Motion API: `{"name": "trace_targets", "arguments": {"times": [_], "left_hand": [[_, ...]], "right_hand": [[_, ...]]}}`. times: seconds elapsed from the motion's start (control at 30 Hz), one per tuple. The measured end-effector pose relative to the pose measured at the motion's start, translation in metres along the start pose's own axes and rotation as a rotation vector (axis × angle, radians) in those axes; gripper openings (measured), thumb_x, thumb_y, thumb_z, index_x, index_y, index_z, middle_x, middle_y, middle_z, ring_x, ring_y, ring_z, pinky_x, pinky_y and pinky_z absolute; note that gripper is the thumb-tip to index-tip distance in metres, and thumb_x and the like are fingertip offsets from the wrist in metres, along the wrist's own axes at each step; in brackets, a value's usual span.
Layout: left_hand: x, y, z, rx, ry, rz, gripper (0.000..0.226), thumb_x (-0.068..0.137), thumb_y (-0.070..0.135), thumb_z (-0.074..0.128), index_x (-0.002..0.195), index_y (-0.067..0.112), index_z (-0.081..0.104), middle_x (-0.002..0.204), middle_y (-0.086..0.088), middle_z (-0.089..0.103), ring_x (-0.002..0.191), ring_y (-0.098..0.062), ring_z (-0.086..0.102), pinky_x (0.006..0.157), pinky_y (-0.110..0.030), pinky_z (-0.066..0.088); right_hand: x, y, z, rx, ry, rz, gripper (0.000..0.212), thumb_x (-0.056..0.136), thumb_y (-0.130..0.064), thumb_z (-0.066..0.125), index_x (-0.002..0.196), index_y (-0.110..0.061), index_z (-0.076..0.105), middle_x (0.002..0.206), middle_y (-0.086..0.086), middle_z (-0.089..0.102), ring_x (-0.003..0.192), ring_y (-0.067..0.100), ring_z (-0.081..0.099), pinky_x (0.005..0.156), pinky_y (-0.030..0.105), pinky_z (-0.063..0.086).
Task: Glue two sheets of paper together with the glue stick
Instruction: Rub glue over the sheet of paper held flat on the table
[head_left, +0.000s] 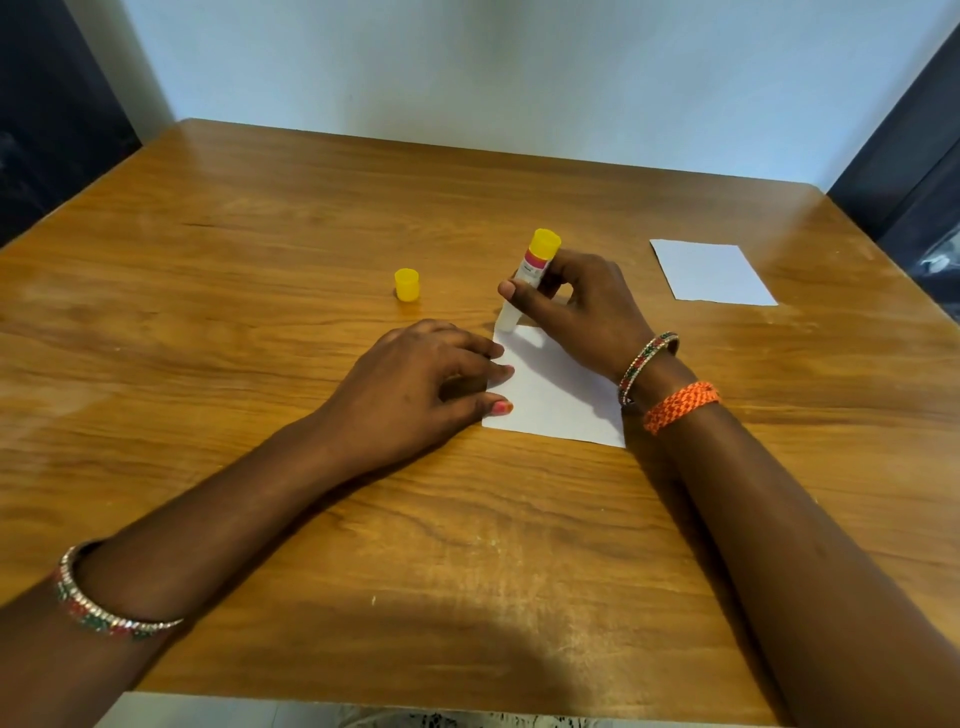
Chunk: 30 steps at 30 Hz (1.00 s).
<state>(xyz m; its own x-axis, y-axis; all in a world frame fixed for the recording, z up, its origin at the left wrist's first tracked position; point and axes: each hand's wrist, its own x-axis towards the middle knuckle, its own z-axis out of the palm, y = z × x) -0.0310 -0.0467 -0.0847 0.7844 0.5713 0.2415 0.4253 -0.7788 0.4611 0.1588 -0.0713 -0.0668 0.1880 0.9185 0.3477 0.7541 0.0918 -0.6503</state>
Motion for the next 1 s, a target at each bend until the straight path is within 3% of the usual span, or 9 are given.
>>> {"name": "trace_targets", "arguments": {"times": [0.5,0.63,1.0], "left_hand": [[0.001,0.001,-0.001,-0.003,-0.02,0.007,0.038,0.081,0.051,0.06,0.113,0.033,0.065,0.125,0.012,0.06,0.116,-0.006,0.047,0.092,-0.033,0.041],[0.001,0.002,-0.001,0.009,-0.015,0.006,0.036,0.081,0.048,0.06,0.113,0.032,0.066,0.125,0.012,0.059,0.116,-0.006,0.047,0.089,-0.028,0.038],[0.001,0.001,-0.001,0.005,-0.009,0.004,0.034,0.081,0.048,0.061,0.112,0.034,0.065,0.124,0.014,0.059,0.116,-0.005,0.048,0.091,-0.034,0.042]], "right_hand": [[-0.003,-0.002,-0.002,-0.022,-0.001,-0.018,0.039,0.08,-0.053,0.056,0.096,-0.02,0.066,0.091,-0.001,0.067,0.085,0.016,0.06,0.085,0.057,0.045],[-0.005,0.004,-0.007,-0.039,0.007,0.004,0.031,0.083,-0.047,0.059,0.096,-0.02,0.066,0.091,-0.003,0.065,0.083,0.013,0.057,0.087,0.056,0.044],[-0.014,0.013,-0.023,-0.045,0.028,0.064,0.031,0.082,-0.047,0.058,0.095,-0.021,0.066,0.089,-0.007,0.061,0.081,0.011,0.055,0.088,0.058,0.043]]}}
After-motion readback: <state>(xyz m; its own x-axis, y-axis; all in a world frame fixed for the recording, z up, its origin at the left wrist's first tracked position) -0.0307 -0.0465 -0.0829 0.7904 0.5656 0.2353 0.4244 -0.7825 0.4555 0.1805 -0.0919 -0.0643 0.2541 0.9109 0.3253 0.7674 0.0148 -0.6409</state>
